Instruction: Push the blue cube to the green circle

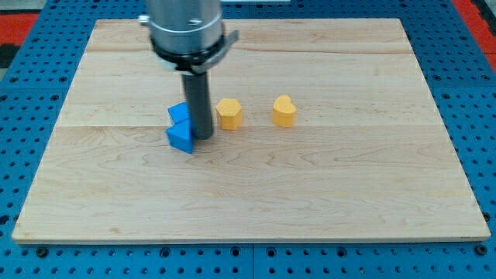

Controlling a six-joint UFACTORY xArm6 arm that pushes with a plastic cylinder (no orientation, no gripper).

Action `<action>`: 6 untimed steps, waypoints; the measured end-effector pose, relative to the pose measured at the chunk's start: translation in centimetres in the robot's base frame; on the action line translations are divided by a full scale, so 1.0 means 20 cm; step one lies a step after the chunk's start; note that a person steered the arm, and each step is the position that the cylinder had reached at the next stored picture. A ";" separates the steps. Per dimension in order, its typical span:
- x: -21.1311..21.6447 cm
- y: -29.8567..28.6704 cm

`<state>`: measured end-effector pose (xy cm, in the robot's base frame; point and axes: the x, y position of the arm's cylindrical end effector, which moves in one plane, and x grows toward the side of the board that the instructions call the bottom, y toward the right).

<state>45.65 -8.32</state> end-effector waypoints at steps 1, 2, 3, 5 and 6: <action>0.00 -0.17; 0.06 -0.18; 0.08 -0.12; -0.26 -0.24; -0.40 -0.29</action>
